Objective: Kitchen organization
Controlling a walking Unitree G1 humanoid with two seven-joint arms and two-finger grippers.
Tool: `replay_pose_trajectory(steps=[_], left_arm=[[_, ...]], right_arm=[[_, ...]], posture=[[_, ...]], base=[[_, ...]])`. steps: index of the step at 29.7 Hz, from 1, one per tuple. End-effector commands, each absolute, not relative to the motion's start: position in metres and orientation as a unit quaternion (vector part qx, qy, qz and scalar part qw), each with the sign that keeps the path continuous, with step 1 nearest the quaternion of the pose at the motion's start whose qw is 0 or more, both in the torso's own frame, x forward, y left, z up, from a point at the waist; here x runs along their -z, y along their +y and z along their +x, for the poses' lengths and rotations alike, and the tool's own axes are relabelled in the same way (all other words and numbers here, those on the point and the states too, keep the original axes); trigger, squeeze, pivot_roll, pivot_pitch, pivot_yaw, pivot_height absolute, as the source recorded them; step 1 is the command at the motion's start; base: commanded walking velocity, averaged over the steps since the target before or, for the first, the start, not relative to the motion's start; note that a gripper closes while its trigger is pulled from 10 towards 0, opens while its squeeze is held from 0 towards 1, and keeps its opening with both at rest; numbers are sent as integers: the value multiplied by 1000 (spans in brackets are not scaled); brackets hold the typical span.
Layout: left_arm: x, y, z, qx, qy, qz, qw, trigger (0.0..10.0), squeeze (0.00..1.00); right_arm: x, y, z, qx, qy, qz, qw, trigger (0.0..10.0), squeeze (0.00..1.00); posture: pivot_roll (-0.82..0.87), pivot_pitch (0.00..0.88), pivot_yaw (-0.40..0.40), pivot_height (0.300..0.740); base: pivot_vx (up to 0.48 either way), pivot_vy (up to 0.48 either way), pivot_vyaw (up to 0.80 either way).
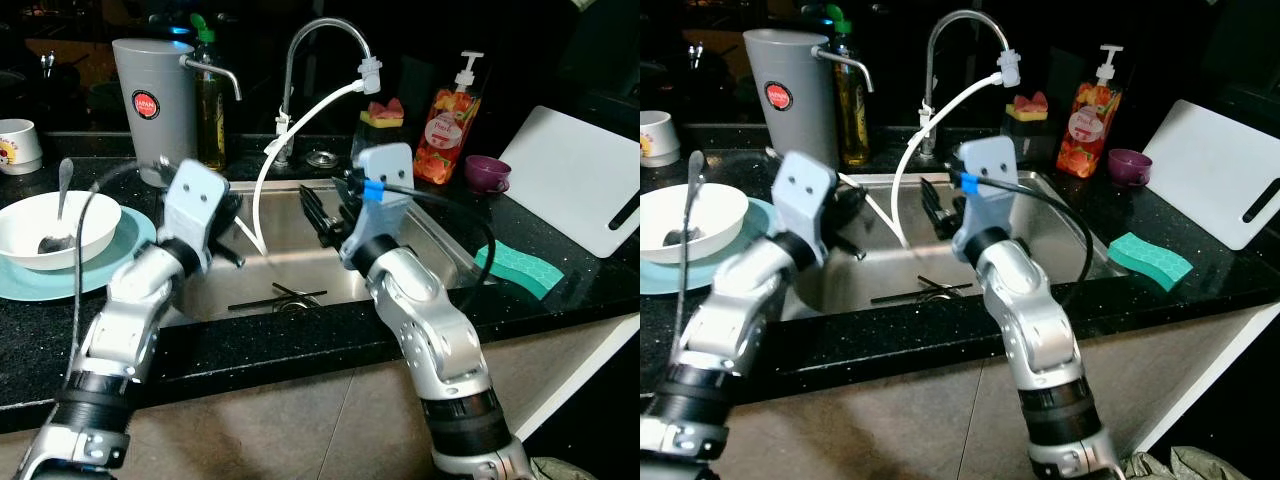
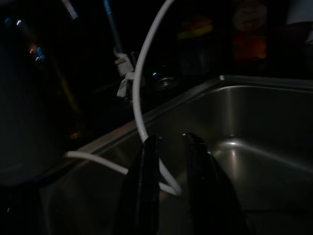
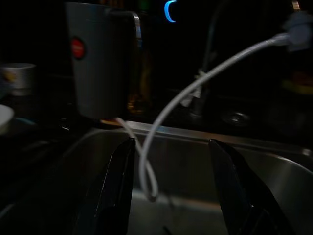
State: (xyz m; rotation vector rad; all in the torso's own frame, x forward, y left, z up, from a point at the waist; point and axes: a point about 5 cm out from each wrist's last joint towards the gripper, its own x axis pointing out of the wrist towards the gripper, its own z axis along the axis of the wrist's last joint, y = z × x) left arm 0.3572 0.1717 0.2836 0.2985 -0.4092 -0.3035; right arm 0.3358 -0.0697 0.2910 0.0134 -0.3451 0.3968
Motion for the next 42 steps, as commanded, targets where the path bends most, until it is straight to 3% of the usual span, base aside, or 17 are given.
replay_pose_trajectory(steps=[1,10,11,13,14,20,27,42], left_arm=[[-272,171,356,148,-178,120,965,10000,1000],[-272,161,342,147,-203,65,966,10000,1000],[-276,158,338,145,-217,56,964,10000,98],[-278,157,335,143,-226,50,962,10000,98],[-279,155,331,132,-237,43,962,10000,0],[-280,141,303,80,-284,62,953,10000,0],[-282,138,289,79,-284,90,951,10000,0],[-234,164,269,67,-189,181,963,10000,0]], right_arm=[[-287,-81,334,-160,-187,8,969,10000,0],[-272,-109,334,-31,-206,56,977,10000,0],[-271,-113,334,-9,-210,51,976,10000,0],[-271,-116,334,5,-214,48,976,10000,0],[-269,-119,334,23,-214,43,976,10000,0],[-253,-134,332,80,-201,40,975,10000,0],[-246,-145,329,103,-198,26,974,10000,0],[-229,-182,313,161,-186,-45,968,10000,0]], posture=[[119,107,-106,740],[125,114,-99,740],[127,116,-94,740],[127,116,-94,740],[127,118,-91,740],[133,125,-76,740],[149,121,-49,740],[149,128,-31,740]], base=[[0,0,0],[0,0,0],[0,0,0],[0,0,0],[0,0,0],[0,0,0],[0,0,0],[0,0,0]])
